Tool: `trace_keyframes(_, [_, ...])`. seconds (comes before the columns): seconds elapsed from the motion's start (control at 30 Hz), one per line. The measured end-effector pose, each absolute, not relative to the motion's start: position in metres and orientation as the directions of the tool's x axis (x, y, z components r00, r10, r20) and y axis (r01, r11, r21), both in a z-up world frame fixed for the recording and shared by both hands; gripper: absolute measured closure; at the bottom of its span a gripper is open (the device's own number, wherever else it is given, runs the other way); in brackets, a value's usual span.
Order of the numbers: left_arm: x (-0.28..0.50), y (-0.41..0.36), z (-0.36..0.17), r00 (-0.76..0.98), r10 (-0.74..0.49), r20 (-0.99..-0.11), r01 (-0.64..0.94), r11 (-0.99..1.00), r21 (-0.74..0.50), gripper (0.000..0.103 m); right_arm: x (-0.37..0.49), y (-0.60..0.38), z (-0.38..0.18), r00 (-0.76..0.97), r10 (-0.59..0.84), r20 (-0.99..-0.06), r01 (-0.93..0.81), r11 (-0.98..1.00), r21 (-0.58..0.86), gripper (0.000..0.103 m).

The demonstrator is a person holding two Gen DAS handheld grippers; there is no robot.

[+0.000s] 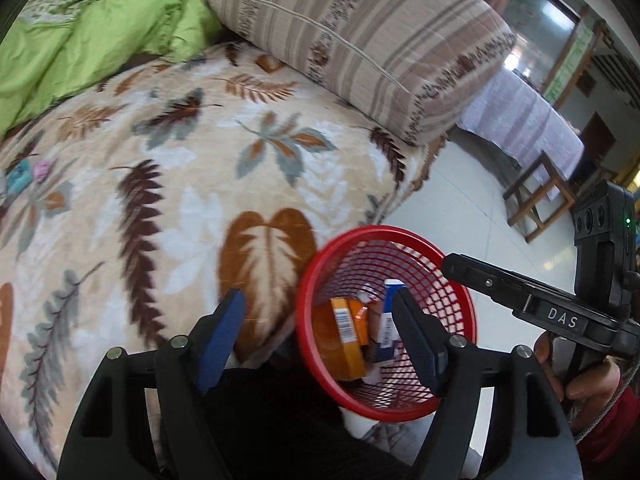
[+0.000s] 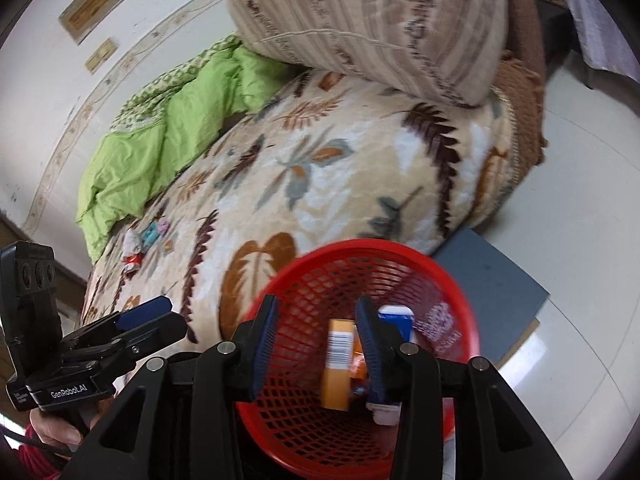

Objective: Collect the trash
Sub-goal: 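Return both tools to the remaining trash on the bed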

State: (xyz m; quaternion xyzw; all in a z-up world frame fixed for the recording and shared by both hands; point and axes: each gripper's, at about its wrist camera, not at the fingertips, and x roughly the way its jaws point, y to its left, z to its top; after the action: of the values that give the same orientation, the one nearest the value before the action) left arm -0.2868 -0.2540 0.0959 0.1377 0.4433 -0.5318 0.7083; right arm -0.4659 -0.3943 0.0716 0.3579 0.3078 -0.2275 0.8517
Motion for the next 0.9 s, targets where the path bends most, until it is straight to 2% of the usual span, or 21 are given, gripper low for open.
trace_keyframes(0.4, [-0.232,-0.175,0.108,0.203,-0.612,-0.764,0.757,0.593,-0.274,0.029,-0.379,-0.352,0.099,0.775,-0.027,-0.632,0.409,0.783,0.468,0.061])
trace_keyframes(0.67, [-0.172,-0.107,0.11,0.317,-0.567,-0.76,0.605,0.738,-0.298,0.029,-0.294,-0.311,0.107,0.762,0.079,-0.643,0.273,0.861,0.429,0.061])
trace_keyframes(0.9, [-0.101,-0.053,0.097,0.394,-0.51,-0.764,0.436,0.836,-0.333,0.029,-0.199,-0.294,0.104,0.736,0.11,-0.667,0.221,0.894,0.391,0.053])
